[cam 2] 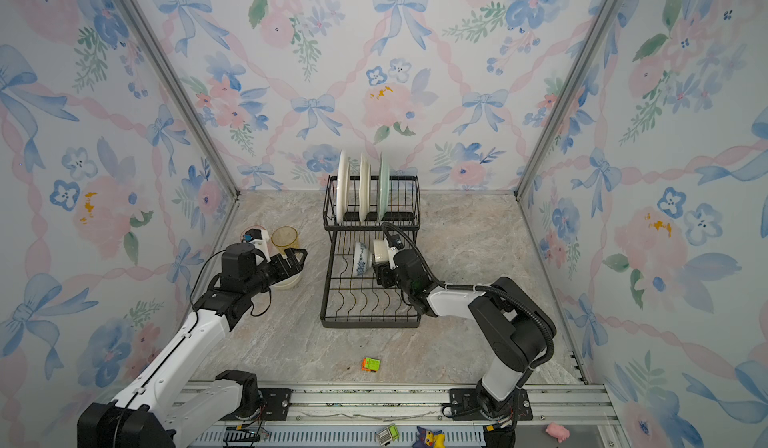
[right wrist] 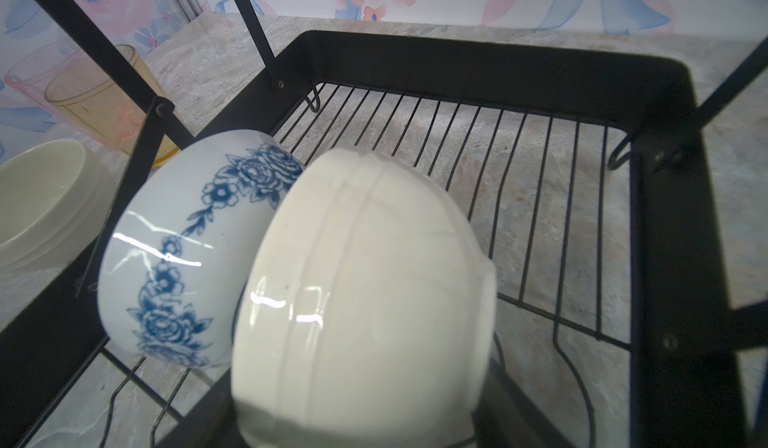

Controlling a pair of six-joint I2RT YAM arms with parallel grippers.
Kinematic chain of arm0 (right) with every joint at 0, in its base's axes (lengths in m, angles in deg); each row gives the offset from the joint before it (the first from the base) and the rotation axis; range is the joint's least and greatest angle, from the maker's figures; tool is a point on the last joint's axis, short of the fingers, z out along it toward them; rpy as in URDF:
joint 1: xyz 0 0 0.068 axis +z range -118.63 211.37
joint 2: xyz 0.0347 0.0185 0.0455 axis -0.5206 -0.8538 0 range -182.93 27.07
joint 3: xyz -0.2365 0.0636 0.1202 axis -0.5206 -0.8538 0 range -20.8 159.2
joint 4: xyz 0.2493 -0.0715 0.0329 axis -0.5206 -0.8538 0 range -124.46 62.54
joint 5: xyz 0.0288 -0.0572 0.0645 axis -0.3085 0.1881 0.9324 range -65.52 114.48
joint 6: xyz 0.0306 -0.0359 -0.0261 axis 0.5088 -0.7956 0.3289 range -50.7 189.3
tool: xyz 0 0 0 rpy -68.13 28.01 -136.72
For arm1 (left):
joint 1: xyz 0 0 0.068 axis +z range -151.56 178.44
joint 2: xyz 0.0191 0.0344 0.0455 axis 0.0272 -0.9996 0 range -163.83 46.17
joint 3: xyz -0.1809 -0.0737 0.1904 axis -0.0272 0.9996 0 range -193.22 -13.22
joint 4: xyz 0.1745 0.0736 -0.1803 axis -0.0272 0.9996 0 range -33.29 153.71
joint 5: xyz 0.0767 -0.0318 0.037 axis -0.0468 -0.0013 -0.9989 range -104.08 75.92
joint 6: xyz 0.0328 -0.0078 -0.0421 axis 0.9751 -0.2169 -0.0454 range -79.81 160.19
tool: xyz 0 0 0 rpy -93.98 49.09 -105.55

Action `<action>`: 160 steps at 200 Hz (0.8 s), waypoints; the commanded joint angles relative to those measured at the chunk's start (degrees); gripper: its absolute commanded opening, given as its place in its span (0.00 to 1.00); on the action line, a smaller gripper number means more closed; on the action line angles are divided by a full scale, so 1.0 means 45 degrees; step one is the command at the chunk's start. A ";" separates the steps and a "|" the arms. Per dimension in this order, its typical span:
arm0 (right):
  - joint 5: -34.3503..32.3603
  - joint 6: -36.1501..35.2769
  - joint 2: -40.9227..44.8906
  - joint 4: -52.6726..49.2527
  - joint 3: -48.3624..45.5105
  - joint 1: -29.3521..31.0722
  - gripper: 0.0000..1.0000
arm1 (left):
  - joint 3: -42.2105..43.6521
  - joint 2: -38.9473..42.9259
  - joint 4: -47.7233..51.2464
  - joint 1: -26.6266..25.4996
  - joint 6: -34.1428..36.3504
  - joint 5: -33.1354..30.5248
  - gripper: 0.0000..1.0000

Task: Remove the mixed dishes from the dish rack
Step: 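Close the right gripper on the cream bowl rim and tilt it up, then lift the cream bowl out with the right gripper while the left gripper approaches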

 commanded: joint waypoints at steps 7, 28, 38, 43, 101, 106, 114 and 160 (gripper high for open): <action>-0.0936 -0.0332 0.0367 0.0193 0.0024 -0.0006 0.59 | -0.0013 0.0033 -0.0132 -0.0081 0.0008 0.0006 0.98; -0.1482 -0.0611 0.0915 0.0102 -0.0052 0.0166 0.59 | 0.0001 0.0033 -0.0126 -0.0081 0.0008 0.0026 0.98; -0.1806 -0.0801 0.1038 0.0071 -0.0064 0.0295 0.59 | 0.0003 0.0015 -0.0129 -0.0076 0.0008 0.0035 0.98; -0.2015 -0.0872 0.1110 0.0069 -0.0098 0.0370 0.58 | 0.0006 0.0014 -0.0121 -0.0080 0.0008 0.0026 0.98; -0.1911 -0.0269 0.2173 -0.0704 -0.0312 0.0519 0.58 | -0.0052 0.0106 -0.0116 -0.0080 -0.0030 0.0206 0.98; -0.1765 -0.0093 0.2323 -0.0831 -0.0325 0.0523 0.58 | -0.0037 0.0129 -0.0121 -0.0080 -0.0036 0.0220 0.98; -0.1555 0.0193 0.2565 -0.1048 -0.0380 0.0524 0.59 | -0.0035 0.0179 -0.0123 -0.0069 -0.0059 0.0270 0.98; -0.0804 0.2002 0.4025 -0.1877 -0.0840 0.0521 0.59 | 0.0138 0.0268 -0.0442 -0.0379 -0.0152 0.0673 0.98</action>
